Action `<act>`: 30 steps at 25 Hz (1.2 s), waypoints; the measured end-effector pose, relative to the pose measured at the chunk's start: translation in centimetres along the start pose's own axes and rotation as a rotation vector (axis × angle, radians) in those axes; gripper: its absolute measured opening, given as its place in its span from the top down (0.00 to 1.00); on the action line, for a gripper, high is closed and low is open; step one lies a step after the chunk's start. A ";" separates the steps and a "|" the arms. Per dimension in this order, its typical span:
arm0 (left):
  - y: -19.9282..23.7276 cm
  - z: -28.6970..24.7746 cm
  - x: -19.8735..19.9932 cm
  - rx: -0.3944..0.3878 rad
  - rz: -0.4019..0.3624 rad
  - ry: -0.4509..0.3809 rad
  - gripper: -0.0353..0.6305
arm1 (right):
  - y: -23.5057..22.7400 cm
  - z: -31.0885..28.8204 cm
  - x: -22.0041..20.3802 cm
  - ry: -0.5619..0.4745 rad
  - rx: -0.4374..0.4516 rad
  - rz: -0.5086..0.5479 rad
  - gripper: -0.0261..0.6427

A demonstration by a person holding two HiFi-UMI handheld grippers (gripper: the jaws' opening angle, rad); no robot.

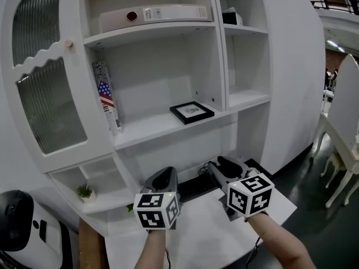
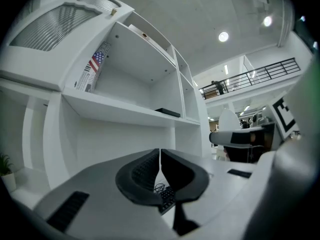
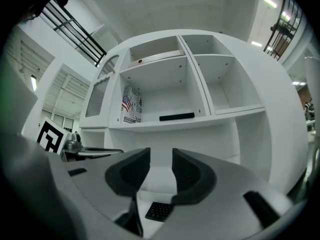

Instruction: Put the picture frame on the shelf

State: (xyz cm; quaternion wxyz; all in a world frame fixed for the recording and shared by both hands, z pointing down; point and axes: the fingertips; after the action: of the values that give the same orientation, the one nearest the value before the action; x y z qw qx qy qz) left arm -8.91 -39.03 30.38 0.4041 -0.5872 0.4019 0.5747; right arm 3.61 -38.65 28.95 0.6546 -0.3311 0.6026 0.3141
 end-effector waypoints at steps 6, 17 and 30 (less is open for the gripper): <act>0.0 1.4 -2.8 0.001 0.013 0.021 0.92 | 0.2 1.5 -3.4 0.046 -0.013 -0.024 0.77; 0.2 3.8 -8.2 0.014 0.030 0.076 0.92 | 1.5 3.9 -8.5 0.112 -0.044 -0.028 0.82; 0.0 5.4 -11.6 0.031 0.064 0.117 0.92 | 1.3 6.1 -12.3 0.160 -0.081 -0.077 0.96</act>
State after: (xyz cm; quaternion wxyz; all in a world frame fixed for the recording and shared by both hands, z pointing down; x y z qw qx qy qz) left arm -11.02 -33.89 41.93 0.3707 -0.6003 0.4523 0.5456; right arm 5.19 -33.12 41.51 0.6021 -0.4045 0.6264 0.2854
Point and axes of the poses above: the fingertips, and each gripper's own axes: z backward along the fingers, y to its left, x out of its top, and after that the axes turned 3 degrees about x, right-handed
